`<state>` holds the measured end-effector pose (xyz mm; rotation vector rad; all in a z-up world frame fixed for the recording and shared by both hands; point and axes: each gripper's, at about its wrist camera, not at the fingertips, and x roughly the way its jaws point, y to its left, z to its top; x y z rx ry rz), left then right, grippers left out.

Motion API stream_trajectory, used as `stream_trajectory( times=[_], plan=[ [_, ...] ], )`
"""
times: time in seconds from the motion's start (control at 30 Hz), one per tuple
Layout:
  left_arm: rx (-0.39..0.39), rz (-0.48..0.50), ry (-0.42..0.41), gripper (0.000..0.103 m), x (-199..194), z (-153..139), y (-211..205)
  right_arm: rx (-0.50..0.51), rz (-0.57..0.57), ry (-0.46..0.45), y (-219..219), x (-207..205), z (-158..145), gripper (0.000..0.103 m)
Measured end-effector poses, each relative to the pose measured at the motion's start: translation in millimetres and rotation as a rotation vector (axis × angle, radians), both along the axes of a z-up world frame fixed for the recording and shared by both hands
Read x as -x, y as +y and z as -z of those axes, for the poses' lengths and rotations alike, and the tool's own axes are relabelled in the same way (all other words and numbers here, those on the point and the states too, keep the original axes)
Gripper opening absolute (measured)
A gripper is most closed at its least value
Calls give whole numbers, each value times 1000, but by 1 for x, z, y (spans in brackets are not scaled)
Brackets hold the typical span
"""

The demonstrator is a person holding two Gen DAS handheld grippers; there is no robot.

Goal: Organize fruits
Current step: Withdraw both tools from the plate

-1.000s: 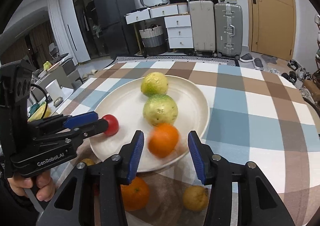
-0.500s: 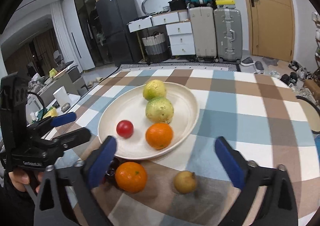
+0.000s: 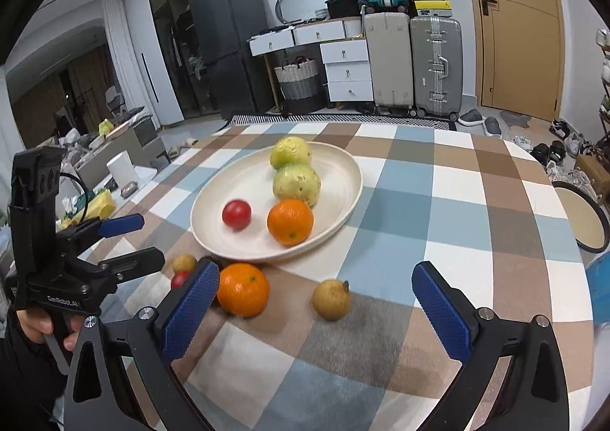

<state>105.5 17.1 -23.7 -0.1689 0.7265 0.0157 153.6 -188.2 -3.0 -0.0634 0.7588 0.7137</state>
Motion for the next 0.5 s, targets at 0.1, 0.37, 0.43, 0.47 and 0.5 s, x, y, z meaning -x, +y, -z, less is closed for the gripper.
stream_trajectory(
  times=[0.1, 0.37, 0.43, 0.47, 0.5],
  plan=[
    [3, 15, 13, 103, 1, 3, -3, 10, -8, 24, 0, -2, 3, 103],
    [-1, 27, 32, 103, -3, 6, -5, 37, 43, 37, -4, -6, 7, 103],
    [0, 31, 41, 103, -4, 7, -6, 45, 45, 47, -4, -8, 9, 103],
    [-3, 38, 47, 103, -4, 8, -7, 52, 45, 56, -4, -9, 11, 103],
    [-7, 43, 50, 103, -5, 8, -8, 57, 45, 62, -4, -9, 12, 103]
  ],
)
